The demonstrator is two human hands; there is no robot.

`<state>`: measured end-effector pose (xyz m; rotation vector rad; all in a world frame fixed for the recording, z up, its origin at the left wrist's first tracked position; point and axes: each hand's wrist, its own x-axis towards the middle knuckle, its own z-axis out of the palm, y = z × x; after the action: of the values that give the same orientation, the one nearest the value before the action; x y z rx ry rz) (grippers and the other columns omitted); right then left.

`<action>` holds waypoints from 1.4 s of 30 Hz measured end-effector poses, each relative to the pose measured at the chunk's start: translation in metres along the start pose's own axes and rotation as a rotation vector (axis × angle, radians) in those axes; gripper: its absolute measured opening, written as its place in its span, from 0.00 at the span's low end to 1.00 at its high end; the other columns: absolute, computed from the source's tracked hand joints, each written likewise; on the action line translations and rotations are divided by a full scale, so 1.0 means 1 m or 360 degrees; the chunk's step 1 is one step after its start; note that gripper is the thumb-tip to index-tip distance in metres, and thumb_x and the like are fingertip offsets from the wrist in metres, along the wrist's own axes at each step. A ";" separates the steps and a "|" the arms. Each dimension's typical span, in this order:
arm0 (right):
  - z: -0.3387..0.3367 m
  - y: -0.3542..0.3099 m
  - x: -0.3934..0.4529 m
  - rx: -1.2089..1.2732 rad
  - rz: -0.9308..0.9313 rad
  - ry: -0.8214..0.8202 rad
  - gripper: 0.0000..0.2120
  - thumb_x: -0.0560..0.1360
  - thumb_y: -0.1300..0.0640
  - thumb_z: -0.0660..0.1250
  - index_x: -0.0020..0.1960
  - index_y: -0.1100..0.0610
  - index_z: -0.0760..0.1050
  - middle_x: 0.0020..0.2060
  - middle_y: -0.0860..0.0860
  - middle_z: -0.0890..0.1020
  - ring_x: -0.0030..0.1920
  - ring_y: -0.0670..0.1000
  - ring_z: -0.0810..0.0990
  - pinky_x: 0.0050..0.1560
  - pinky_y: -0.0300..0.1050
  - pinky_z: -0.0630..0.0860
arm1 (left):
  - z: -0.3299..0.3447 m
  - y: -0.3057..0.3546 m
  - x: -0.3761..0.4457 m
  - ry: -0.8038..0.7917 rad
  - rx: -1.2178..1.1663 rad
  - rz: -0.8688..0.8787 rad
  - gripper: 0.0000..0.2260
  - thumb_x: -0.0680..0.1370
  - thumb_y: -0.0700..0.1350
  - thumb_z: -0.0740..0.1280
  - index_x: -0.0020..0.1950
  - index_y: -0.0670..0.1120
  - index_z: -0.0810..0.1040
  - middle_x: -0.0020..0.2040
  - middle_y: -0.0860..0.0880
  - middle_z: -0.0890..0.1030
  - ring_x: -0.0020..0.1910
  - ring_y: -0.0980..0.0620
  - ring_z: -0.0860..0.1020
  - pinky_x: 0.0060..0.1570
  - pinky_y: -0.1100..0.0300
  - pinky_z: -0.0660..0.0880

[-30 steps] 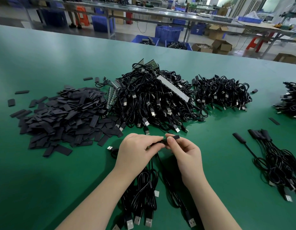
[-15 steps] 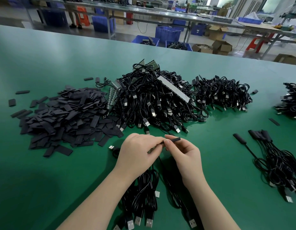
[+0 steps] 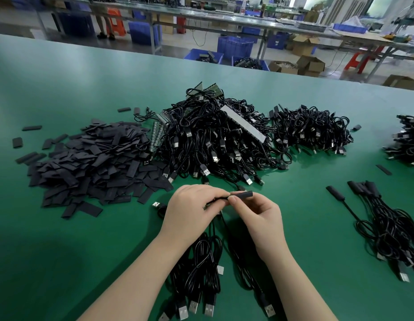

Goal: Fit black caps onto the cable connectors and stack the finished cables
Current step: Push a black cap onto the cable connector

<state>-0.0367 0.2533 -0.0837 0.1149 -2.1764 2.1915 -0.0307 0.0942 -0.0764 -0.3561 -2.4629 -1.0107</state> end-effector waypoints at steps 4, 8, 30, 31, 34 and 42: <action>0.002 0.000 -0.001 0.0037 -0.0024 0.0076 0.07 0.72 0.62 0.75 0.42 0.49 0.86 0.40 0.50 0.87 0.42 0.45 0.84 0.44 0.35 0.78 | 0.001 0.001 0.000 0.0006 0.0009 0.0056 0.09 0.76 0.52 0.66 0.50 0.55 0.85 0.44 0.61 0.84 0.46 0.62 0.80 0.52 0.63 0.70; 0.003 0.001 -0.001 0.0016 -0.0056 0.0111 0.09 0.73 0.62 0.75 0.39 0.49 0.85 0.39 0.50 0.87 0.40 0.44 0.83 0.43 0.34 0.78 | 0.003 0.002 -0.001 0.0027 -0.0019 0.0100 0.07 0.76 0.51 0.68 0.46 0.53 0.85 0.41 0.60 0.83 0.43 0.61 0.80 0.49 0.57 0.73; 0.006 0.001 -0.002 0.0100 -0.0055 0.0142 0.06 0.74 0.61 0.74 0.41 0.52 0.85 0.39 0.51 0.86 0.41 0.46 0.83 0.44 0.35 0.77 | 0.005 0.005 -0.002 0.0172 -0.0101 0.0082 0.08 0.76 0.51 0.68 0.49 0.51 0.86 0.40 0.59 0.84 0.42 0.61 0.80 0.51 0.61 0.72; 0.006 0.001 -0.003 0.0138 -0.0046 0.0158 0.06 0.74 0.62 0.73 0.42 0.51 0.86 0.40 0.51 0.86 0.42 0.45 0.83 0.44 0.35 0.77 | 0.006 0.005 -0.002 0.0177 -0.0090 0.0069 0.07 0.75 0.50 0.70 0.49 0.52 0.86 0.40 0.59 0.84 0.43 0.61 0.80 0.52 0.63 0.71; 0.007 0.000 -0.002 0.0187 -0.0044 0.0170 0.09 0.74 0.63 0.73 0.43 0.49 0.86 0.40 0.49 0.87 0.42 0.44 0.84 0.44 0.33 0.77 | 0.007 0.004 -0.002 0.0165 -0.0084 0.0046 0.06 0.73 0.48 0.72 0.48 0.52 0.86 0.40 0.59 0.84 0.43 0.61 0.80 0.53 0.66 0.70; 0.007 0.002 -0.001 0.0108 -0.0038 0.0048 0.07 0.75 0.61 0.73 0.39 0.52 0.84 0.38 0.51 0.86 0.40 0.47 0.82 0.45 0.37 0.78 | 0.008 0.002 -0.005 0.0213 -0.0204 0.0089 0.09 0.75 0.51 0.69 0.48 0.49 0.87 0.40 0.57 0.85 0.42 0.60 0.80 0.47 0.55 0.76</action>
<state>-0.0362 0.2459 -0.0855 0.1097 -2.0752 2.2394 -0.0283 0.1013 -0.0825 -0.3830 -2.2634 -1.1338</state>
